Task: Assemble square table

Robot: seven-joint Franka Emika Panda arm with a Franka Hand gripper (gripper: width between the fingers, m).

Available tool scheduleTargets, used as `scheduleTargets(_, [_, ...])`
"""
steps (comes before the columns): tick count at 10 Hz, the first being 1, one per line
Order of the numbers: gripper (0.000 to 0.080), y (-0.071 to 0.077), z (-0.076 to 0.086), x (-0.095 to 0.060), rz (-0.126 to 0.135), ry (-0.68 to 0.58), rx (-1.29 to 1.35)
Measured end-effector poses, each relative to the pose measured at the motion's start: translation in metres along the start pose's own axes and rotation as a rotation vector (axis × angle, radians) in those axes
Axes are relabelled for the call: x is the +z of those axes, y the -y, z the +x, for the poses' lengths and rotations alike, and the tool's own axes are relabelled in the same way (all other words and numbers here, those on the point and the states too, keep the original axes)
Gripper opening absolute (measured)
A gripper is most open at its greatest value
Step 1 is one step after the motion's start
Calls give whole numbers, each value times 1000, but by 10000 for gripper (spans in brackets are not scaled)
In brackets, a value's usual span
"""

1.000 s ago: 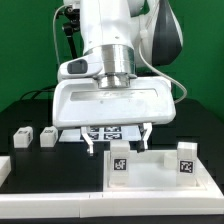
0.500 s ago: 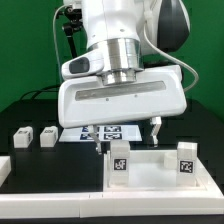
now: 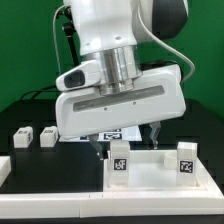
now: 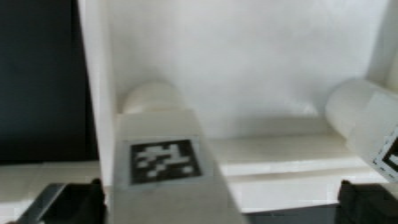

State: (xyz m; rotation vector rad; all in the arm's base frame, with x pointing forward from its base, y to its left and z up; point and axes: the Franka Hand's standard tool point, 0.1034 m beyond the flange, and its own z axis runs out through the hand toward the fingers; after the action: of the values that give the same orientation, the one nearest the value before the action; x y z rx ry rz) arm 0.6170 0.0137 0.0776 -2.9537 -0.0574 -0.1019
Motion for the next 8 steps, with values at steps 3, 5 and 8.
scheduleTargets(3, [648,-4,3,2,-1,-1,14])
scheduleTargets(5, [524,-4,3,2,1,-1,44])
scheduleTargets(8, [299,-10,3,1,-6,-9,250])
